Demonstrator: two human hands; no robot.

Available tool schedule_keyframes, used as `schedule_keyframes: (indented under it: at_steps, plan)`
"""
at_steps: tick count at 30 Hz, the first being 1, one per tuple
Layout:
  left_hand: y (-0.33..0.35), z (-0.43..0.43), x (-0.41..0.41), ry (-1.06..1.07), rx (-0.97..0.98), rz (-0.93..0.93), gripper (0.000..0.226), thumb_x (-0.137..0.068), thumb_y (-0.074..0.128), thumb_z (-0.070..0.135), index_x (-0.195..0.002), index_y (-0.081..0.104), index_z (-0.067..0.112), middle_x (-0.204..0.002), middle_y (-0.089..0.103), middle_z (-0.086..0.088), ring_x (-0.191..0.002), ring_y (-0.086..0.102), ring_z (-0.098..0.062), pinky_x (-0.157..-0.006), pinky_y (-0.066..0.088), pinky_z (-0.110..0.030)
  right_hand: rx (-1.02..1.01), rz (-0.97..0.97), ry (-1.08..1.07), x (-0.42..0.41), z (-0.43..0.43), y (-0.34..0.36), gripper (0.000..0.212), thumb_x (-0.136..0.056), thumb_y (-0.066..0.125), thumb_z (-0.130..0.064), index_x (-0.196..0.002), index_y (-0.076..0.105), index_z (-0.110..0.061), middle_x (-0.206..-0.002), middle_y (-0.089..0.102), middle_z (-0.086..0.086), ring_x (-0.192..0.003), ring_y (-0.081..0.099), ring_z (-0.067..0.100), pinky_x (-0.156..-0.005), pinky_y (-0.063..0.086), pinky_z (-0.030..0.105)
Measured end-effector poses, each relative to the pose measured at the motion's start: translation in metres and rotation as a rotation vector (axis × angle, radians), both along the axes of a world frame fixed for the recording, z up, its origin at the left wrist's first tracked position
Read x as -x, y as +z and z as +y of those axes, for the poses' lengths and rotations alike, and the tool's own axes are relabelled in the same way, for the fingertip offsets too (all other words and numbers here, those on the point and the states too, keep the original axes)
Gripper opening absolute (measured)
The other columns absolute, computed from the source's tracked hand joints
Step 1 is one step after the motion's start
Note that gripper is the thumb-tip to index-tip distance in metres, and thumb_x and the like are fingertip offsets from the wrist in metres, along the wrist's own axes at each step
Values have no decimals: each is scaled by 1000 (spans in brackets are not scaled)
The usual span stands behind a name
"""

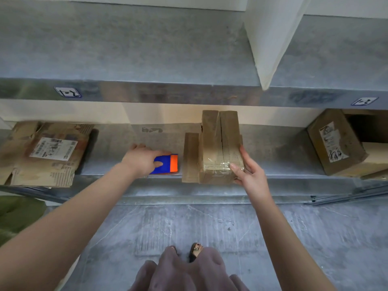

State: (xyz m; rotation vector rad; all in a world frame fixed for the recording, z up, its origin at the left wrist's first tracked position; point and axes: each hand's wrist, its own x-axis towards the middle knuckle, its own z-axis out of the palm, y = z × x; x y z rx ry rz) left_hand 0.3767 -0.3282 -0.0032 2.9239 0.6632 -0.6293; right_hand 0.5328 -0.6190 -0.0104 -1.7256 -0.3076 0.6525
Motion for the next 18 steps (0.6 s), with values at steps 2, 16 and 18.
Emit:
schedule_keyframes:
  at_steps: [2, 16, 18]
  plan:
    - [2, 2, -10, -13, -19, 41, 45, -101, 34, 44, -143, 25, 54, -127, 55, -4, -121, 40, -28, -102, 27, -38, -2, 3, -6, 0, 0, 1, 67, -86, 73, -25, -143, 41, -43, -136, 41, -33, -136, 41, 3, -105, 47, 43]
    - [5, -33, -14, -47, 136, -505, 62, -87, 29, 59, -128, 59, 23, -130, 59, -2, -123, 49, -27, -105, 35, -42, 29, -130, 36, 8, -1, -2, 63, -85, 68, -45, -141, 39, -43, -139, 39, -37, -132, 33, -14, -107, 43, 49]
    - [17, -59, -13, -65, 197, -543, 66, -88, 26, 63, -138, 49, 27, -141, 51, 0, -132, 42, -24, -109, 33, -44, 39, -155, 35, 11, -2, -1, 63, -85, 68, -44, -141, 40, -39, -141, 41, -33, -131, 34, -15, -108, 43, 47]
